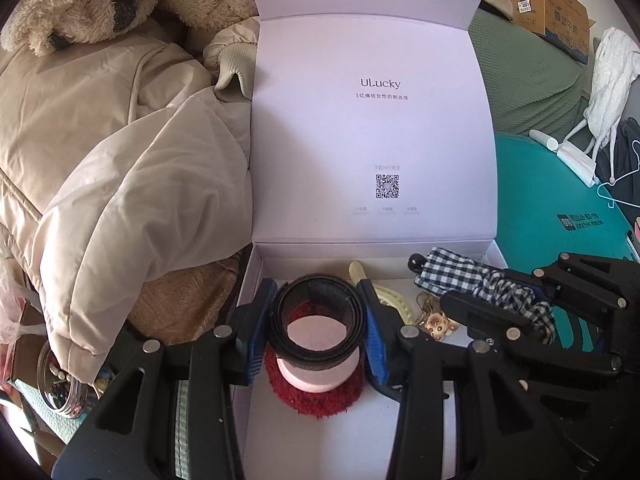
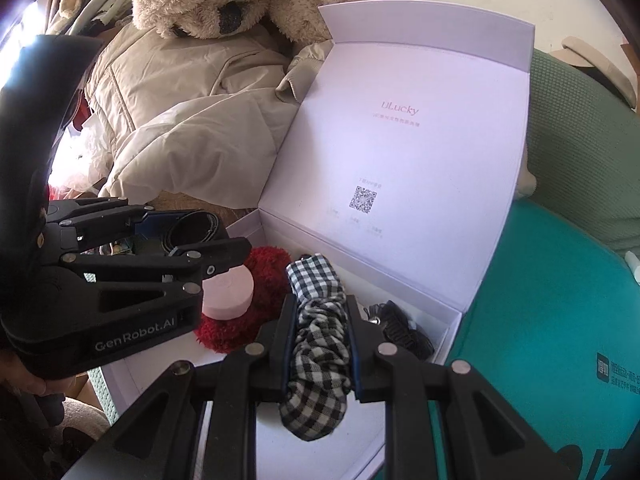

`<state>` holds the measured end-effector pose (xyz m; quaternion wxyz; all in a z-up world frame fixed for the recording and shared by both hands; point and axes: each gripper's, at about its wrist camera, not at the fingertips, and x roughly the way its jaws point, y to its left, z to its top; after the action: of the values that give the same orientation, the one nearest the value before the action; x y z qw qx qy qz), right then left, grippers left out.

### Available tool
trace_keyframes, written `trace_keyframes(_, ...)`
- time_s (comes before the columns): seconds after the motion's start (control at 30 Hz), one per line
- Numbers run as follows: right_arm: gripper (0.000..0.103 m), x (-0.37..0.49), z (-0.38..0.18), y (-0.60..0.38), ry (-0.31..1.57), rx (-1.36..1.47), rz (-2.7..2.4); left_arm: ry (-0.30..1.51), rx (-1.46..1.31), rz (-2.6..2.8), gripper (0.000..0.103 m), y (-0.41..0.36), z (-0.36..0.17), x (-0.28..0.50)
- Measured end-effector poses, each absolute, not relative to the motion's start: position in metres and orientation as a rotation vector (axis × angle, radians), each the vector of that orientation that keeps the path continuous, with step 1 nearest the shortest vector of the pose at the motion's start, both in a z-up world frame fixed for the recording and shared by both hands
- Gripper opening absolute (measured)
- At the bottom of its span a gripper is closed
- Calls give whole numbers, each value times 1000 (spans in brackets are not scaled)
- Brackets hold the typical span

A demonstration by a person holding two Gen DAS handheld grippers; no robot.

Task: Organize objects
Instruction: 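Carry the black ring and checkered scrunchie with both grippers into the white box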

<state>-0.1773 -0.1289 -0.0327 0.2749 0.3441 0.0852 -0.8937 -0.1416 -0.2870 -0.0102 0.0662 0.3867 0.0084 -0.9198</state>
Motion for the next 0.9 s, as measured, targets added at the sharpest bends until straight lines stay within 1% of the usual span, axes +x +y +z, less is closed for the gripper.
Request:
trace_keyframes(0.2, 21, -204, -41, -139, 247, 955, -2381, 66, 1167, -2764, 39, -297, -16, -156)
trace_keyframes(0.47, 21, -218, -61, -144, 248, 1030, -2349, 60, 1229, -2736, 39, -301, -37, -167)
trace_keyframes(0.7, 21, -226, -68, -136, 214, 1099, -2356, 57, 1239, -2708, 39, -304, -46, -172)
trace_keyframes(0.9, 22, -228, -71, -139, 235, 1125, -2347, 28, 1277, -2678, 39, -302, -54, -177)
